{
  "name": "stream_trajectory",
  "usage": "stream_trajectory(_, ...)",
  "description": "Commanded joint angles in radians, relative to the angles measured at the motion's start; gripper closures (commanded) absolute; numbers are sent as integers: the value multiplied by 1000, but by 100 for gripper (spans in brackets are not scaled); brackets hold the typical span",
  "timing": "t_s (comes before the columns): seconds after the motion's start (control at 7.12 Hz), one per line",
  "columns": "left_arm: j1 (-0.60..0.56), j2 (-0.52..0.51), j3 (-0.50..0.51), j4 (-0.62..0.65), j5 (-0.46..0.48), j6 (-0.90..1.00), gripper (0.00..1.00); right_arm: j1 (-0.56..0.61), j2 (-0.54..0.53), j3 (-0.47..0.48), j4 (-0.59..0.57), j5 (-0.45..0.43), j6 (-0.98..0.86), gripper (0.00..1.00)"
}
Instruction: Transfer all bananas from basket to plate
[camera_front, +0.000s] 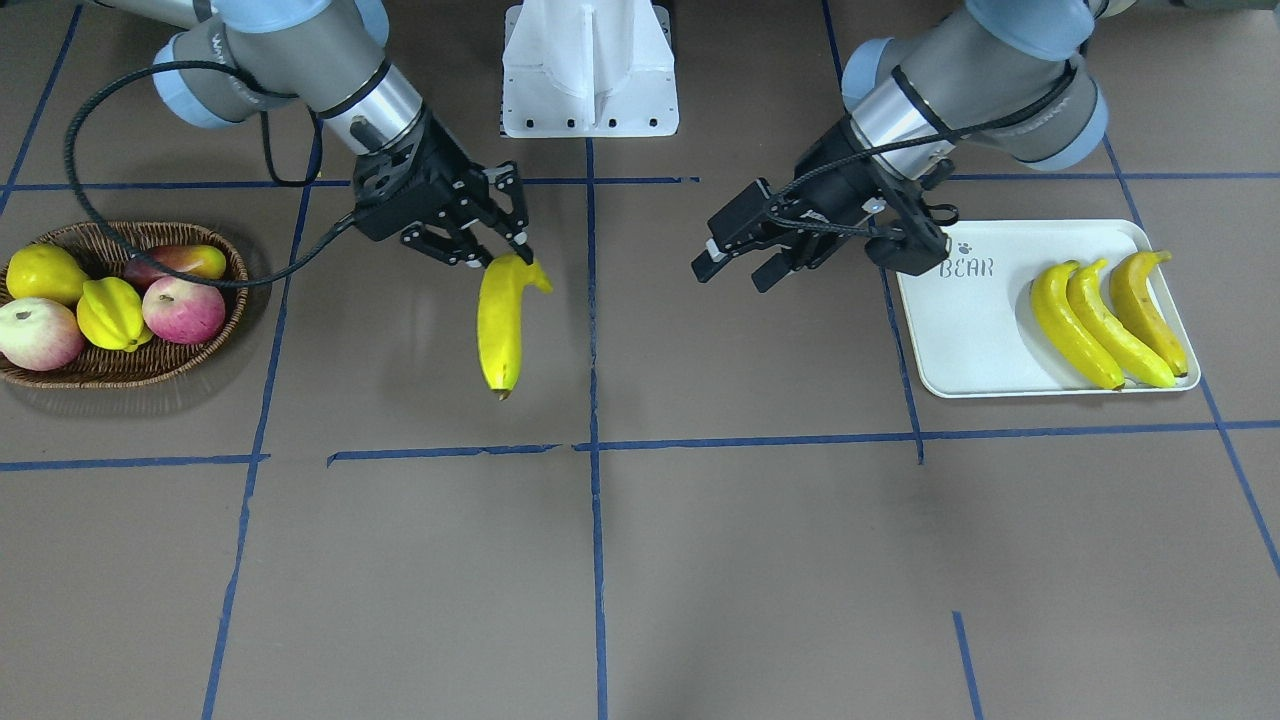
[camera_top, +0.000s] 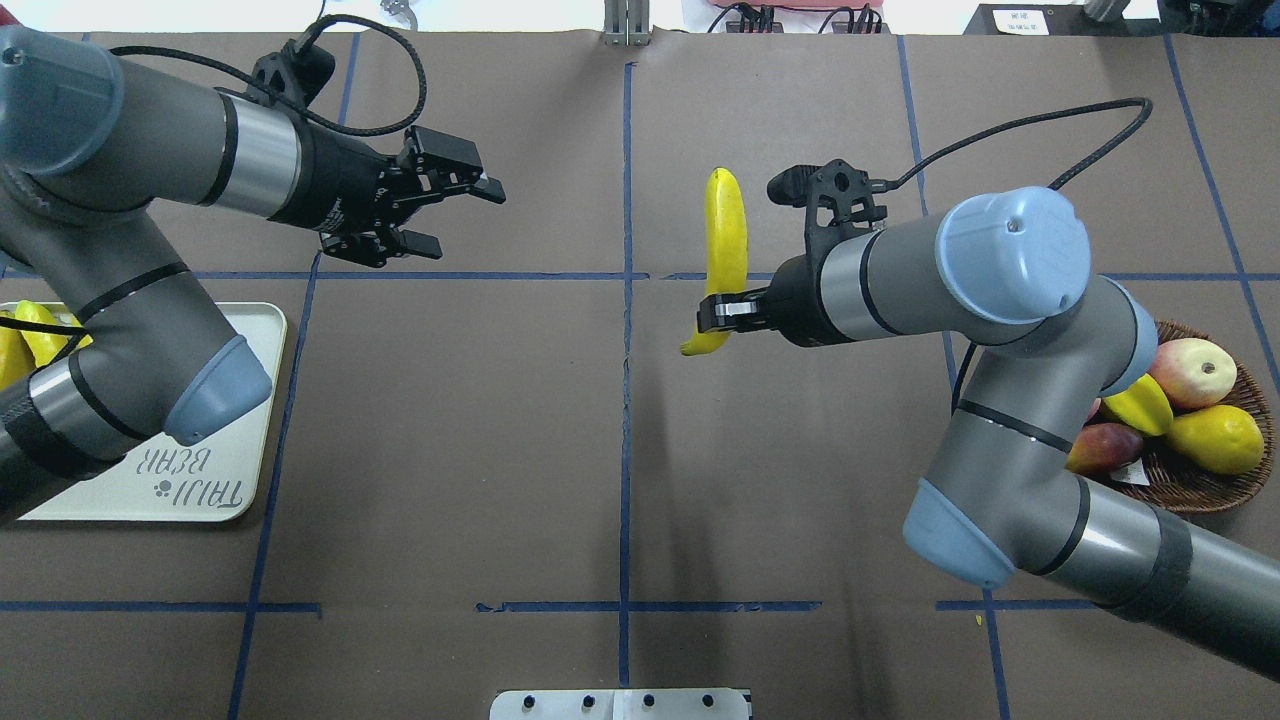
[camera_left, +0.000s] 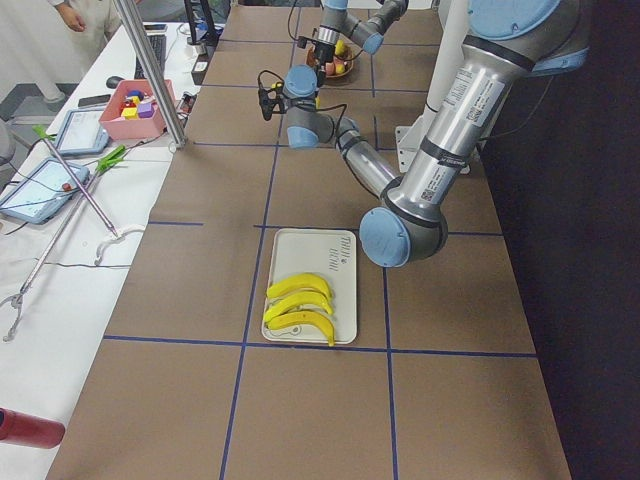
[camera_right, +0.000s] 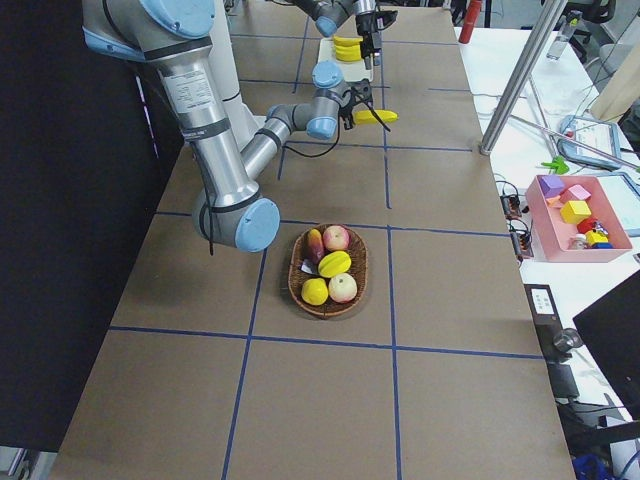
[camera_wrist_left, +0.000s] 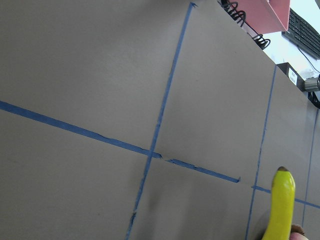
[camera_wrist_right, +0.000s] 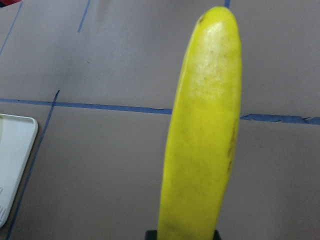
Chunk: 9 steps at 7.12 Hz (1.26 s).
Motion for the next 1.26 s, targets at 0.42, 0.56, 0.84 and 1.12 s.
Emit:
stream_trajectory(0.42,110,-137,94,-1,121,-26,0,-71,73,-6,40,-32,13,99)
stream_trajectory(0.56,116,-151,106,-1,121,-49,0,-72,74,-3,40,-32,17,99)
stream_trajectory(0.84,127,-155,115,-1,123,-54,1,-74,74,0,40,-30,16,99)
stream_trajectory(1.12,129,-161,122,-2,123,-72,13,-75,74,2,40,-30,16,99)
